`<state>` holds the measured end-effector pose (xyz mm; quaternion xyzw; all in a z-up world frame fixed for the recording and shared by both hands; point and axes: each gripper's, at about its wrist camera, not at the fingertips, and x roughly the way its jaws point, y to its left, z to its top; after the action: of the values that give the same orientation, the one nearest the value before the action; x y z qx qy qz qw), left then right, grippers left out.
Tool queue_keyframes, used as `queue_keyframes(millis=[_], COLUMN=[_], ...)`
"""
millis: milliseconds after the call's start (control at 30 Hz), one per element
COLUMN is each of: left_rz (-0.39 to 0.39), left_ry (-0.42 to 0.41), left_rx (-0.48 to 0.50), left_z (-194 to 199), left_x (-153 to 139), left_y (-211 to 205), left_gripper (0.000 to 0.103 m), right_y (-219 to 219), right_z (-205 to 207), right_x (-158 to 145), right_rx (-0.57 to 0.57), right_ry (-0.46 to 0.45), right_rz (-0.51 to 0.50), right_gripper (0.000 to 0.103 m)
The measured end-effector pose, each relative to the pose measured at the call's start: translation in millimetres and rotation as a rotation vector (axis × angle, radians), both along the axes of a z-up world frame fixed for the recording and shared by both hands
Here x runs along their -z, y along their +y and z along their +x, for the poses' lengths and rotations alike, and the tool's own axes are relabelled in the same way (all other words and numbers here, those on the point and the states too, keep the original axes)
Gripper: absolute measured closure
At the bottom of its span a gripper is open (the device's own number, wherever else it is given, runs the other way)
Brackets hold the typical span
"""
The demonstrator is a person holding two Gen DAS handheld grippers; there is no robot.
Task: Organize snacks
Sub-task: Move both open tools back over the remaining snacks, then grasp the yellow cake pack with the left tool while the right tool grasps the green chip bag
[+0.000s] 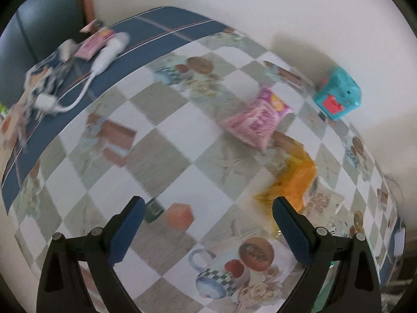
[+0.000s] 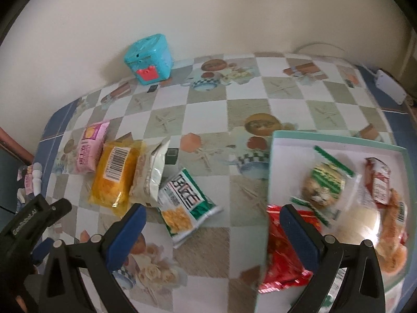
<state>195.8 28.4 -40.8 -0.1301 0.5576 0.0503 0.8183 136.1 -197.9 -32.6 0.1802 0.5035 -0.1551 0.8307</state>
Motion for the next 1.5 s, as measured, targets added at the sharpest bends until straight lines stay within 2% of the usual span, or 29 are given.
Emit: queue_keyframes(millis=[100, 300, 467, 600, 700, 900, 967, 1067, 1133, 1167, 1300, 1500], left_rz=[-0.015, 0.025, -0.028, 0.050, 0.063, 0.049, 0.048, 0.027, 0.017, 0.014, -0.016, -0.072], left_ry=[0.010, -0.013, -0.028, -0.013, 0.012, 0.023, 0.030, 0.052, 0.047, 0.045, 0.061, 0.093], left_rx=[0.041, 0.144, 0.282, 0.405, 0.442, 0.489, 0.492, 0.483, 0.482, 0.477, 0.414, 0.257], left_z=[7.4, 19.1, 32.1, 40.7, 45.9, 52.9, 53.1, 53.8, 50.7, 48.2, 39.3, 11.1], left_x=[2.0, 4.5, -2.9, 1.8, 10.3, 20.3, 23.2, 27.9, 27.3, 26.5, 25.8, 27.2], left_y=[-8.5, -22.9, -38.9, -67.7, -79.7, -91.4, -94.5, -94.3, -93.9, -93.1, -84.8, -60.6], left_gripper=[0.005, 0.005, 0.005, 0.005, 0.005, 0.009, 0.034, 0.048, 0.057, 0.059, 0.062, 0.063], right_y=[3.7, 10.6, 13.2, 20.5, 24.1, 27.4, 27.4, 26.5, 23.5, 22.1, 18.1, 15.9], right_z=[7.4, 18.9, 26.2, 30.3, 32.2, 35.2, 35.2, 33.4, 31.4, 30.2, 23.9, 5.7], right_x=[9.6, 23.1, 34.6, 37.4, 40.8, 47.1, 50.0, 50.2, 47.5, 46.8, 45.5, 29.7], right_rx=[-0.021, -0.107, -0.127, -0.159, -0.174, -0.198, -0.200, -0.198, -0.195, -0.192, -0.184, -0.156], right_ry=[0.020, 0.039, 0.062, 0.053, 0.052, 0.046, 0.050, 0.049, 0.040, 0.040, 0.052, 0.049], right_rz=[-0.024, -0.062, -0.074, -0.094, -0.103, -0.071, -0.052, -0.047, -0.024, -0.014, 0.009, 0.071], right_gripper=[0.000, 0.000, 0.000, 0.000, 0.000, 0.009, 0.016, 0.026, 0.044, 0.047, 0.048, 0.048])
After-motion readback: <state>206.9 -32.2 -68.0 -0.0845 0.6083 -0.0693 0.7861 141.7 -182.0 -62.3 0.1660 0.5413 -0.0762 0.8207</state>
